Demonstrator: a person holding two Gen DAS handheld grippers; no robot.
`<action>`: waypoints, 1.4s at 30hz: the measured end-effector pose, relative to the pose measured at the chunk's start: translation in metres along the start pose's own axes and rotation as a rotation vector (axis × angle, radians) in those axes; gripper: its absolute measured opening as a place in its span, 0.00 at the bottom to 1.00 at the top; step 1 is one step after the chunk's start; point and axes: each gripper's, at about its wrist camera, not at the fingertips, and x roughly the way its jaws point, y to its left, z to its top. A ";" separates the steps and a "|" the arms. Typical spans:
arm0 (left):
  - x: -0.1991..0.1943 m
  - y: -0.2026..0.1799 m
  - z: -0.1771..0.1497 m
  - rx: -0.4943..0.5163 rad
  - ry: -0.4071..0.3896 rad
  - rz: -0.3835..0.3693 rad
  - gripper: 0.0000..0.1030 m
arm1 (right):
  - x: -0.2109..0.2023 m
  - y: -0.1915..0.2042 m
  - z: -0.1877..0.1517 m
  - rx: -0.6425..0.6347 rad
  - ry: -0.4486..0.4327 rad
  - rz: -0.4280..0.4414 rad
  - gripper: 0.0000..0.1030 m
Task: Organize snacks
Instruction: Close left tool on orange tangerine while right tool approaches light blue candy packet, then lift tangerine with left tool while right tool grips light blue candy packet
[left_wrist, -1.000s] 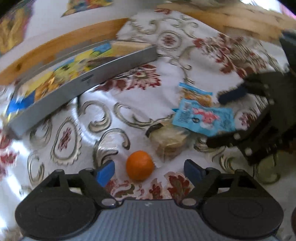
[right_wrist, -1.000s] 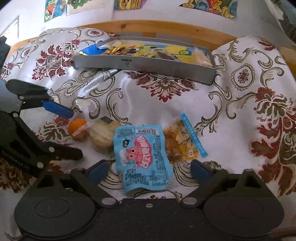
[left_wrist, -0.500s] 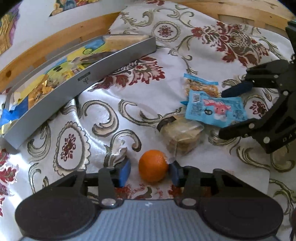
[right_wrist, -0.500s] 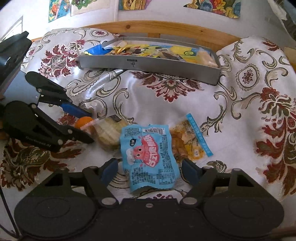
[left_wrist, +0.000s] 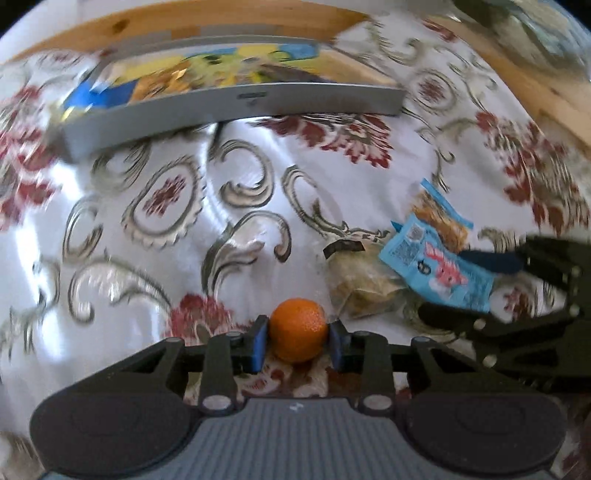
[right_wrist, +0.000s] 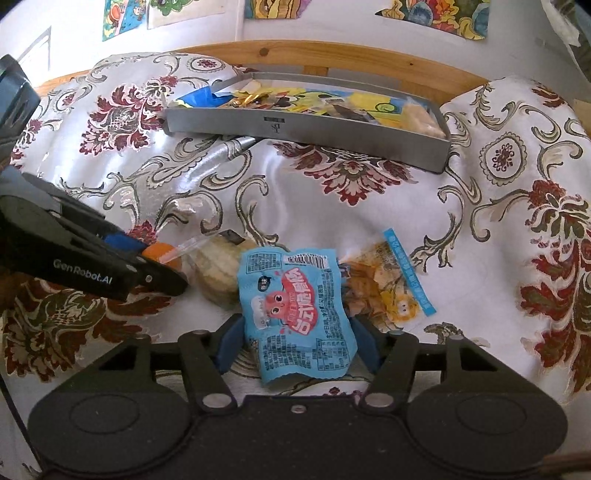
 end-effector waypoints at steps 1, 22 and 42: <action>-0.002 0.002 -0.002 -0.036 -0.001 0.000 0.35 | -0.001 0.001 0.000 -0.004 -0.002 0.001 0.62; -0.043 0.012 -0.057 -0.288 -0.094 0.021 0.35 | -0.033 0.047 -0.028 -0.095 -0.033 0.070 0.60; -0.058 0.009 -0.066 -0.257 -0.143 0.076 0.35 | -0.057 0.075 -0.034 -0.217 -0.084 -0.010 0.60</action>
